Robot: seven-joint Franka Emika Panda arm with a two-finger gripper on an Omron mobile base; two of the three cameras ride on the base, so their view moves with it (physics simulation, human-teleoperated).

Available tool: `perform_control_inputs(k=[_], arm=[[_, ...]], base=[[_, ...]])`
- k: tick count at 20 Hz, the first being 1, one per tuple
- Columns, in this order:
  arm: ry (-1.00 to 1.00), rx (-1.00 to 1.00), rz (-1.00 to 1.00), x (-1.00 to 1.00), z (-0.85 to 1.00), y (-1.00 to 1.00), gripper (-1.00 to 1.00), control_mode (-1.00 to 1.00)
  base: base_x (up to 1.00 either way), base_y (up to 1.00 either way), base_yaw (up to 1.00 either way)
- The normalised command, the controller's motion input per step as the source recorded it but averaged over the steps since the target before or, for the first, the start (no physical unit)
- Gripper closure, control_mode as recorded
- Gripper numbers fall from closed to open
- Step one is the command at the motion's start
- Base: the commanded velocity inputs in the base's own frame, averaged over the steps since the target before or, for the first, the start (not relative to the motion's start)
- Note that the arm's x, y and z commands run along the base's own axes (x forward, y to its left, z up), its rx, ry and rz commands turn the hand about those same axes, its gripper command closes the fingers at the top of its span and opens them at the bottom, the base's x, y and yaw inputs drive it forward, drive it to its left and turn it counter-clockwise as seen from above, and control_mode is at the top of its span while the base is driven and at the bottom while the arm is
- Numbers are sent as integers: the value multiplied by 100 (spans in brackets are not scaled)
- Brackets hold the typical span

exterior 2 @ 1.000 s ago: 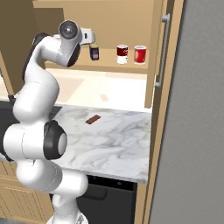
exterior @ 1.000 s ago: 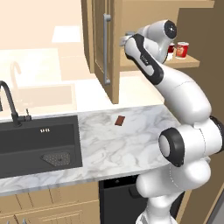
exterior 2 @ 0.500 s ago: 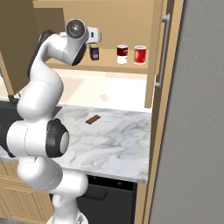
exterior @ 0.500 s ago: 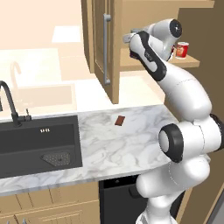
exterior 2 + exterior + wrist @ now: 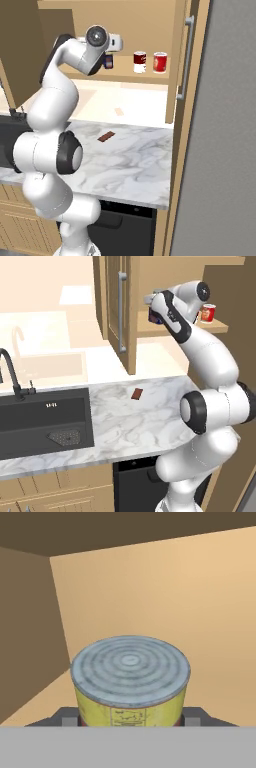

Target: Stack two cans on top of the other two cans in the cabinet.

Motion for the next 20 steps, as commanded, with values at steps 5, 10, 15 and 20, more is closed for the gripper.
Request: perform_control_inputs(k=[5, 10, 15, 20], arm=[[-4, 0, 0, 14, -4, -8, 100, -100], [-1, -3, 0, 13, 0, -3, 100, -100], [0, -13, 0, 12, 0, 0, 100, -100], [0, -17, 0, 9, 0, -2, 100, -100]], base=[[0, 0, 0], [0, 0, 0], [0, 0, 0], [0, 0, 0]])
